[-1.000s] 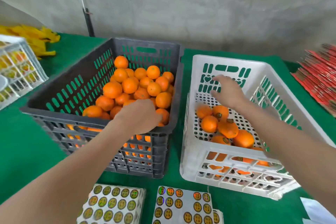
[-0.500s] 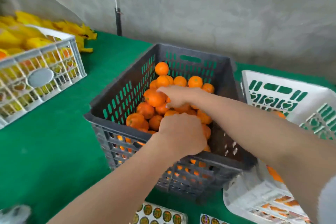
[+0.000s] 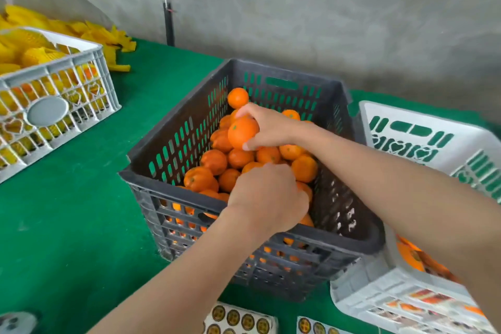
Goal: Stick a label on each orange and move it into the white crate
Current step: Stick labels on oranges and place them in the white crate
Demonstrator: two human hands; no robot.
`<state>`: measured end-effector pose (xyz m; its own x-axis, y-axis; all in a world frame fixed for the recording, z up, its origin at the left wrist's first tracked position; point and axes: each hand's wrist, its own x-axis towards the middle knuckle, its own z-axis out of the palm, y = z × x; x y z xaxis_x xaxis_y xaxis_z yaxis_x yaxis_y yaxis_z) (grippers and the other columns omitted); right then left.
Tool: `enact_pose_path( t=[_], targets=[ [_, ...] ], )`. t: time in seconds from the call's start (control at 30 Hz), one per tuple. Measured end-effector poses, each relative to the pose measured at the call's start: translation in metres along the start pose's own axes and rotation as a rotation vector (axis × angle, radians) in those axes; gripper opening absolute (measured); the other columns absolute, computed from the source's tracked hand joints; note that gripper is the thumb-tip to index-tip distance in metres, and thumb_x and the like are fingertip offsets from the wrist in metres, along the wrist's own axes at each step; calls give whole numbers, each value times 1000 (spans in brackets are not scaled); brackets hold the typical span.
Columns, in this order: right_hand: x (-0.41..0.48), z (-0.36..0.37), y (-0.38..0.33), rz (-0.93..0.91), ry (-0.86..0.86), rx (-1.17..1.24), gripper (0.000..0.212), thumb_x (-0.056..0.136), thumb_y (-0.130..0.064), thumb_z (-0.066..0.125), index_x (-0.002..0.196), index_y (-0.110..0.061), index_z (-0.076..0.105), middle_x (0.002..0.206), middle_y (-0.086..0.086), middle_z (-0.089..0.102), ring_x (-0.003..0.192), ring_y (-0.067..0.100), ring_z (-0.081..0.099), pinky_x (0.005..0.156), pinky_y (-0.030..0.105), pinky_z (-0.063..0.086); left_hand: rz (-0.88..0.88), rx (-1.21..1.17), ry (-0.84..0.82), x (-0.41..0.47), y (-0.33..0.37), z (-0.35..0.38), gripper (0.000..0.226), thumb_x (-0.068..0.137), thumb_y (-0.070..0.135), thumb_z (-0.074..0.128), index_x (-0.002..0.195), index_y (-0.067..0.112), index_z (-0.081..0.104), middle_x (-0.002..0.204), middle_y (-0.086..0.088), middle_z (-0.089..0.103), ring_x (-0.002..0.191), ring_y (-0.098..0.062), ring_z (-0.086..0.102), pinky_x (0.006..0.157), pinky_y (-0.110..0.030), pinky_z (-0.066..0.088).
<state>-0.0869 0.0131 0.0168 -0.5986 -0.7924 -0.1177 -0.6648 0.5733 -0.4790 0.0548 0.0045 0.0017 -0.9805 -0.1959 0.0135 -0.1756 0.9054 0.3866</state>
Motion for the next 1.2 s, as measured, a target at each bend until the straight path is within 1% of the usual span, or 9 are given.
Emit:
enact_pose_path(
  t=[0.23,0.37,0.5,0.6,0.67,0.77,0.87,1.0,1.2],
  targets=[
    [-161,-62,12,-102,201,675,54,61,-11,73,109,-23,53,110,-4,60,103,12,59,82,27,51,87,-178,369,-17,-6,-2,28,84,34,63,103,14,63,94,-3,66,84,-24,59,65,-35,49],
    [-254,-48,24,-82,197,806,50,59,-16,71,107,-22,58,103,-5,63,96,11,61,78,27,50,323,-409,460,-47,20,-1,35,83,23,61,117,15,60,104,2,63,86,-11,56,68,-11,40],
    [-315,-1,46,47,98,909,47,67,-14,65,112,-24,57,108,-8,64,98,11,62,78,29,52,476,-698,216,-96,57,30,20,91,39,45,104,36,61,92,11,67,85,-5,64,70,-19,51],
    [-342,46,64,232,103,1017,46,68,-16,62,112,-24,53,119,8,55,101,18,60,84,39,52,364,-769,-182,-123,76,67,46,80,66,55,116,38,54,104,11,64,91,-10,64,70,-24,53],
    [-352,75,74,327,133,1090,40,71,-19,67,109,-22,53,115,9,56,95,18,63,81,35,55,196,-750,-388,-131,85,97,62,66,60,74,116,47,40,110,16,56,88,-4,63,65,-16,52],
    [-359,108,97,409,131,1214,35,85,-26,68,115,-19,52,105,9,61,80,15,68,73,27,56,-61,-820,-339,-138,93,139,59,66,36,83,107,45,41,103,15,54,82,-2,58,57,-11,45],
    [-360,130,130,655,207,973,33,94,-32,54,116,-8,59,92,6,67,71,17,64,69,26,55,-297,-854,-249,-140,83,166,54,68,28,83,106,36,46,96,12,55,82,-7,56,61,-19,43],
    [-358,160,162,816,145,336,48,95,-32,48,52,-13,42,49,-1,42,42,10,37,47,22,31,-505,-855,-275,-144,61,188,56,71,28,82,115,20,47,98,-4,60,90,-26,63,86,-46,53],
    [-344,180,168,805,137,342,43,86,-35,60,52,-18,41,43,-10,35,44,9,39,48,25,30,-552,-748,-328,-155,50,203,84,45,50,80,116,13,56,100,-10,63,91,-29,61,88,-49,52]
  ],
)
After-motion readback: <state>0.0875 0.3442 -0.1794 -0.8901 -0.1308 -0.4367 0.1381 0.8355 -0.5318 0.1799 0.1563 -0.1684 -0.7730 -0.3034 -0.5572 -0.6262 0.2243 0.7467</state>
